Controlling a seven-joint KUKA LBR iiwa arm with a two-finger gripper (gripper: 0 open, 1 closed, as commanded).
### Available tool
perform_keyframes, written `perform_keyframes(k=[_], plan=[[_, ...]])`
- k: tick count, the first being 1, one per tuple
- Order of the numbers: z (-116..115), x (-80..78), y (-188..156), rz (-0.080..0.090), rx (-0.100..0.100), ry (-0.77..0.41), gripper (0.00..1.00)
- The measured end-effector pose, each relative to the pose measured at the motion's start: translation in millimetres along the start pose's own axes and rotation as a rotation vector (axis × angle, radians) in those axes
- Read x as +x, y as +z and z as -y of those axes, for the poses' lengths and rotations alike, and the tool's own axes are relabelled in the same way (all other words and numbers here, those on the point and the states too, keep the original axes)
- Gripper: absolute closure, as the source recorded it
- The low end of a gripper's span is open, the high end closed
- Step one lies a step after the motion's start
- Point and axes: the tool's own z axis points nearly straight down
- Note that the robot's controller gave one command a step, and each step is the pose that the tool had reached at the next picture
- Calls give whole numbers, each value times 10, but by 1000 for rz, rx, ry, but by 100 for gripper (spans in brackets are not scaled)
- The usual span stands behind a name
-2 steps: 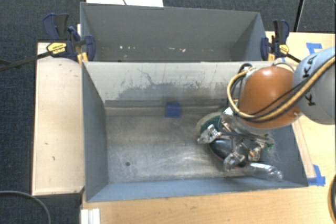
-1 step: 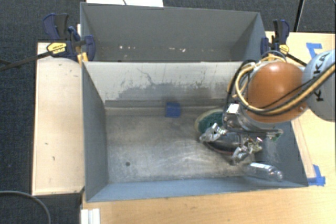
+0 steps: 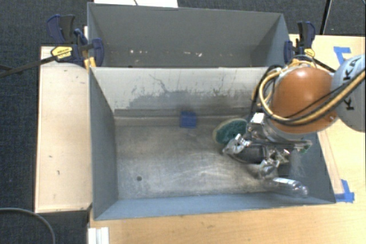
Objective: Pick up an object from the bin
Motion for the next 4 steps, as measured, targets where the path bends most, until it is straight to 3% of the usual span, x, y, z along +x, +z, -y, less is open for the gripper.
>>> perform_keyframes(k=[1, 2, 3, 4], plan=[[-124, 287, -331, -7, 5, 208, 0], [362, -71, -129, -10, 4, 313, 0], [609, -114, -4, -27, -60, 4, 0], [568, -84, -6, -21, -43, -22, 0]])
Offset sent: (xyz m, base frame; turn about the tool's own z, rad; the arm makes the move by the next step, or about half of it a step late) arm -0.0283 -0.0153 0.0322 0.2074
